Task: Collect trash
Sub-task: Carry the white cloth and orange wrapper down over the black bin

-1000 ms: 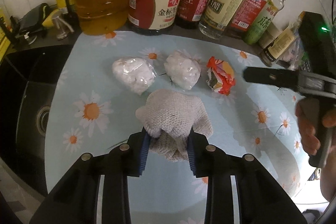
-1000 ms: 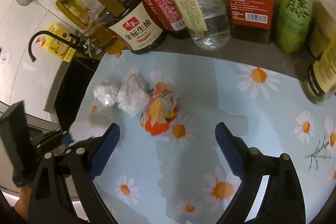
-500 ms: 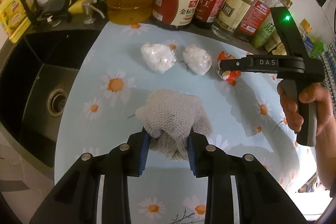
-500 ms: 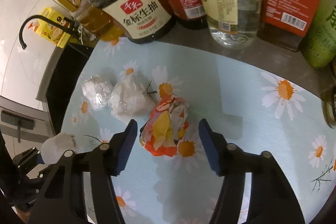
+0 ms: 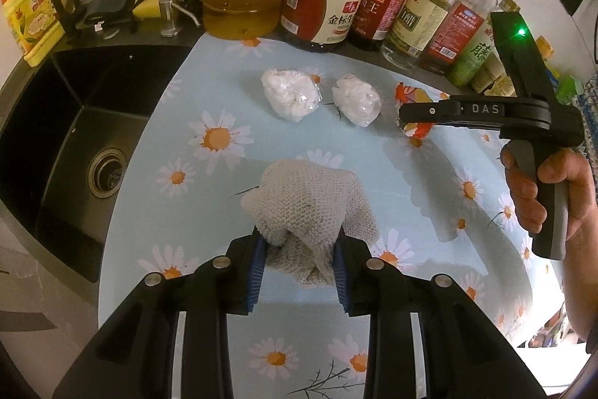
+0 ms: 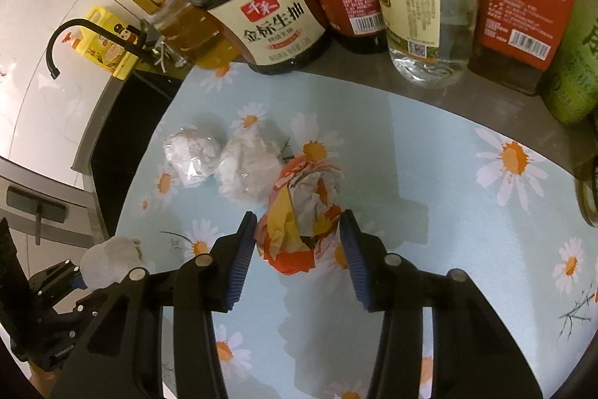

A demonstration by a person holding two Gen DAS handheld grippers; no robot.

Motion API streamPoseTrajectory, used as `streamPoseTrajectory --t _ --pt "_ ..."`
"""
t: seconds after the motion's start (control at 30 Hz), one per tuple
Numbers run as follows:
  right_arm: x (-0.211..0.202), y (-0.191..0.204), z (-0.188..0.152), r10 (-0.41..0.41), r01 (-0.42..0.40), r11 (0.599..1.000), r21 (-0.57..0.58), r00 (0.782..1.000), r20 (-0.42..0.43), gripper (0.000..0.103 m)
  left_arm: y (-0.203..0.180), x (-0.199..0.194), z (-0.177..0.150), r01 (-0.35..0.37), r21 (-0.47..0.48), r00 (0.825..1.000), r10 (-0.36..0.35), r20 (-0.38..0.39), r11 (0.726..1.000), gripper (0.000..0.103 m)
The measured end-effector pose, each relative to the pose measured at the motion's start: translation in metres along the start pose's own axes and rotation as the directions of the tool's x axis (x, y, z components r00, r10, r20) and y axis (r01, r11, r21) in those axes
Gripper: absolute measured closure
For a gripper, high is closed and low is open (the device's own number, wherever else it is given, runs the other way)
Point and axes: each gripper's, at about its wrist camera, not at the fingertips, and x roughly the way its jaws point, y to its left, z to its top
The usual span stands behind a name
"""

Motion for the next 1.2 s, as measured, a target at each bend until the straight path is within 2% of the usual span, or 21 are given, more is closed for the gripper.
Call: streamPoseTrajectory --t 0.17,0.5,0.9,1.2 --pt "-0.012 0.008 -0.014 -0.012 0.011 1.0 0.022 1.0 0.021 0.056 0.001 -0.006 -0.004 0.027 0.033 1.0 -0.028 0.005 0.999 0.073" --pt "-0.027 0.049 -0.067 -0.046 0.044 0.998 0.046 0.998 0.041 0.056 0.018 -0.026 -0.026 0.096 0.097 0.995 -0.098 0.016 0.991 0.073" --pt "-0.041 0.106 -0.138 -0.083 0.074 0.992 0.106 0.994 0.077 0.056 0.037 -0.06 -0.066 0.165 0.196 0.984 -0.174 0.027 0.967 0.073" --pt "-0.049 0.141 -0.176 -0.1 0.084 0.987 0.139 0.989 0.109 0.056 0.052 -0.082 -0.092 0.199 0.245 0.977 -0.213 0.033 0.949 0.073"
